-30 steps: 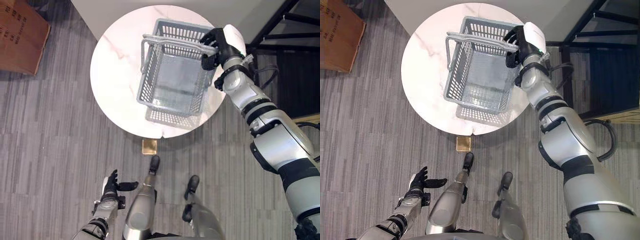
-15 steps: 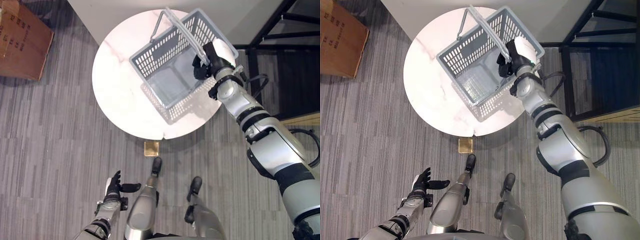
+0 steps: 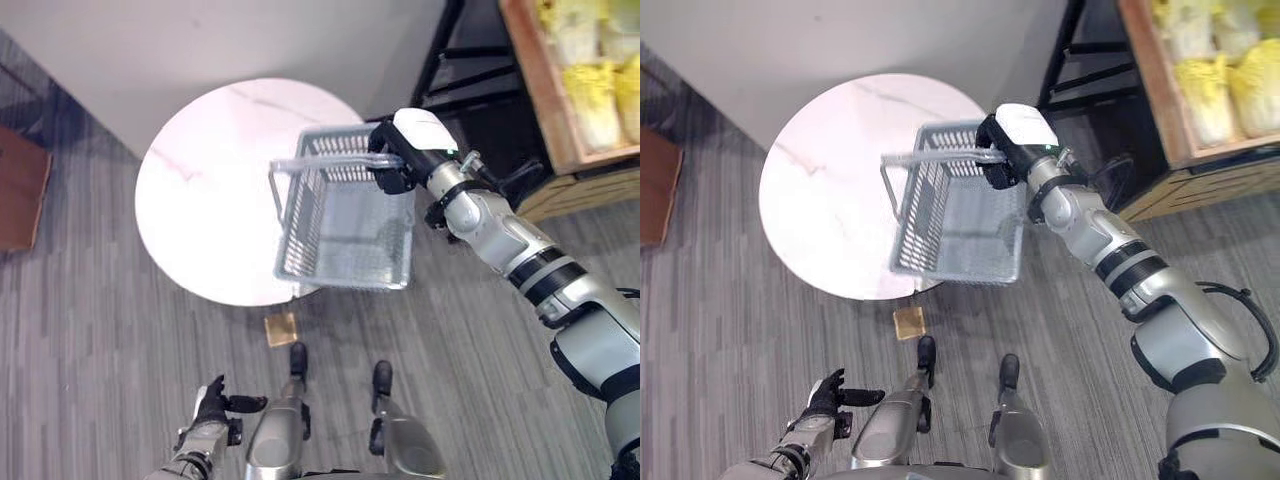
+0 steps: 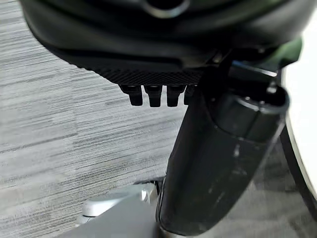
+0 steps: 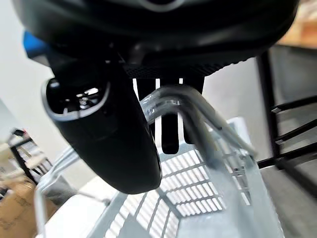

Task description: Get the vegetables into the basket

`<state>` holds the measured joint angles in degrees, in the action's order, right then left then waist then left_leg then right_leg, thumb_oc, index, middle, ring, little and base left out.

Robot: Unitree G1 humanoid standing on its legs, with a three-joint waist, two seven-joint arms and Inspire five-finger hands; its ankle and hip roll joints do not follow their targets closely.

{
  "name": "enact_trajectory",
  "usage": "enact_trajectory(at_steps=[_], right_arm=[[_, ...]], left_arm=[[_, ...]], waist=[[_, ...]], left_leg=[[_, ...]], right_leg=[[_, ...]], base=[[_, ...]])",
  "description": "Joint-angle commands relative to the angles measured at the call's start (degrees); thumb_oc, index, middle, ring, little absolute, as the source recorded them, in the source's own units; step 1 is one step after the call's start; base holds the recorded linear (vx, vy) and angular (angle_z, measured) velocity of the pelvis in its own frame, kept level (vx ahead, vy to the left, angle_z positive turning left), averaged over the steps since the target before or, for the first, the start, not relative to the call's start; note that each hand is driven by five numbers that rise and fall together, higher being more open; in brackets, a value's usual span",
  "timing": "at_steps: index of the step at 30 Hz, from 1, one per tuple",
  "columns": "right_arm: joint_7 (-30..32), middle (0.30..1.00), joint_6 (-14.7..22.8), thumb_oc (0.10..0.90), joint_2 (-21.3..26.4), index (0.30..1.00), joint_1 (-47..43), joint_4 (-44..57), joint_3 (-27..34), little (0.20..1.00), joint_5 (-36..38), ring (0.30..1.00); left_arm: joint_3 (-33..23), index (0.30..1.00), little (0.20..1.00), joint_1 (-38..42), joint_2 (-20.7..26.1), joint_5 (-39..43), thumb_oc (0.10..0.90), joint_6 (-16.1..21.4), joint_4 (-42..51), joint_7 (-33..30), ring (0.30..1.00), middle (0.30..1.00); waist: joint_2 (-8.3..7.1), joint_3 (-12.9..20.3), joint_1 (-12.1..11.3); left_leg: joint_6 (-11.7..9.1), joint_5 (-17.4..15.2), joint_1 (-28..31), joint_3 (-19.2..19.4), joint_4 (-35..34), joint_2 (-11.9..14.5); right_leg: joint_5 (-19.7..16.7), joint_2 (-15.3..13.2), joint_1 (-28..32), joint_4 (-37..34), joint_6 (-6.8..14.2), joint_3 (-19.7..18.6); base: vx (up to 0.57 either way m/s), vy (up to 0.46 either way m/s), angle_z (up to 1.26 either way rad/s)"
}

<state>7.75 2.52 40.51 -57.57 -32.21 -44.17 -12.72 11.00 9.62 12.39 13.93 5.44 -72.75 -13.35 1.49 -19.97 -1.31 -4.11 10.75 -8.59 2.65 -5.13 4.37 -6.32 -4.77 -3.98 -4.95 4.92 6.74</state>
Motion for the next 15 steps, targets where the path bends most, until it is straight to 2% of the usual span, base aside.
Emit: enact_trajectory(at_steps=[1, 6, 11, 15], right_arm=[[2.43, 0.300, 5.01, 0.400, -2.73, 0.300, -6.14, 1.15, 0.08, 0.300, -1.27, 0.300], [2.13, 0.300, 5.10, 0.400, -3.16, 0.300, -5.03, 2.74, 0.48, 0.300, -1.88, 0.300], [2.81, 0.300, 5.75, 0.400, -3.73, 0.300, 1.06, 8.02, 5.79, 0.300, 1.45, 0.300], [3.10, 0.300, 6.70, 0.400, -4.13, 0.300, 7.68, 13.57, 11.90, 0.300, 6.89, 0.300]], left_arm=[[2.39, 1.000, 1.000, -1.94, 1.33, -2.91, 0.900, -0.37, -3.99, 0.27, 1.000, 1.000], [2.22, 1.000, 1.000, -2.53, 1.02, -3.06, 0.900, -0.51, -3.90, 0.39, 1.000, 1.000], [0.98, 1.000, 1.000, -3.87, 0.40, -4.18, 0.900, -1.19, -3.89, 0.11, 1.000, 1.000], [-0.09, 1.000, 1.000, -4.68, 0.05, -5.10, 0.900, -1.71, -3.84, -0.24, 1.000, 1.000]], waist=[[-3.95, 5.60, -0.82], [-3.86, 6.15, -0.64], [-3.31, 6.96, -0.09], [-2.85, 7.28, 0.45]], left_leg=[[-3.15, -6.58, 4.72, 3.14, 0.13, 2.00], [-3.19, -6.68, 5.30, 3.37, 0.13, 2.21], [-3.11, -6.88, 6.21, 3.73, 0.13, 2.24], [-3.12, -6.96, 6.77, 4.02, 0.13, 2.23]], right_leg=[[0.30, -7.07, -0.17, -0.05, 5.80, -2.21], [0.35, -7.02, 0.16, -0.05, 5.78, -2.36], [0.57, -6.98, 0.94, -0.05, 5.76, -2.40], [0.67, -6.89, 1.38, -0.05, 5.79, -2.58]], base=[[-0.01, -0.008, -0.12], [0.00, -0.010, -0.14], [0.00, -0.001, -0.02], [0.00, -0.003, 0.02]])
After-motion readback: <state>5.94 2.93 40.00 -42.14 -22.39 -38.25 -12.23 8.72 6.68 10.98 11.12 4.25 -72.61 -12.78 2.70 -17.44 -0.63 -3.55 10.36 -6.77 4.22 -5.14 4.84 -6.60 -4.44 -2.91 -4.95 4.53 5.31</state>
